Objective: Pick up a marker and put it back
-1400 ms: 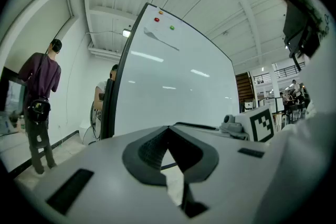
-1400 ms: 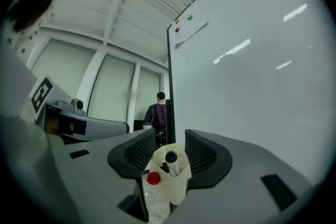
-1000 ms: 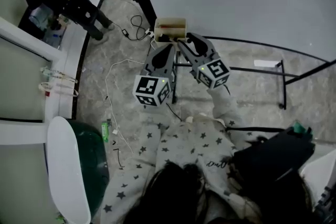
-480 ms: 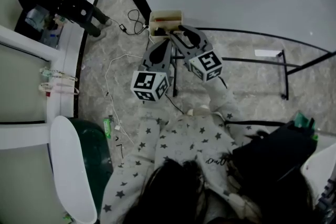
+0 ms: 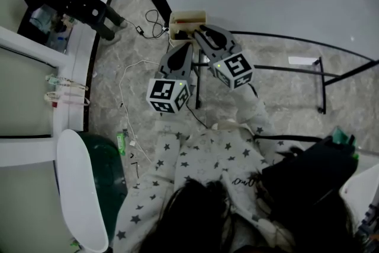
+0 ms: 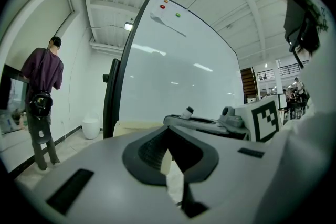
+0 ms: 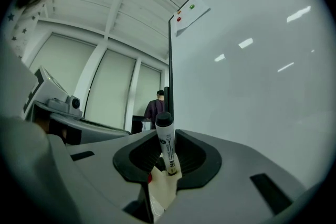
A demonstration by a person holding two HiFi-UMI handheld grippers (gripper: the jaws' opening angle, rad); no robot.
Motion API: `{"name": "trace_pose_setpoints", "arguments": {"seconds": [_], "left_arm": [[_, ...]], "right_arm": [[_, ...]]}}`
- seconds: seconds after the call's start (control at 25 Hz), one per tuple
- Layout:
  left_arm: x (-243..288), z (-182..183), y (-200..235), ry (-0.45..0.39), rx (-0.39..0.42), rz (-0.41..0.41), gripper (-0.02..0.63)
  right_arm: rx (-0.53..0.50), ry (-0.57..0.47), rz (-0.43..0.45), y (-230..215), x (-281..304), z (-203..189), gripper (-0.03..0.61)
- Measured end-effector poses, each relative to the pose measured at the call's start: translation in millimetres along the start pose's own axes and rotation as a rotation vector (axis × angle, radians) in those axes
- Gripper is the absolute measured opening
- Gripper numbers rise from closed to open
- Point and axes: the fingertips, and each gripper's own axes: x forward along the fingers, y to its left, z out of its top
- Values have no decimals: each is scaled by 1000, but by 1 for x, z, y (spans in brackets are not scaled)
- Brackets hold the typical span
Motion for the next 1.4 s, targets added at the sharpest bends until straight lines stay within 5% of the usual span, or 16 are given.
{"name": "trace_pose_setpoints", "arguments": {"seconds": [0.56, 1.08, 1.4], "left_arm": [[-7, 45, -3, -21, 50, -15, 0], [-19, 107, -33, -97, 103, -97, 0], [-21, 105, -34, -117, 96, -92, 0]], "right_arm": [[-28, 90, 131, 19, 3, 71, 83], [-67, 55, 199, 34, -12, 133, 83], [-60, 31, 210, 40, -17, 136, 83]]}}
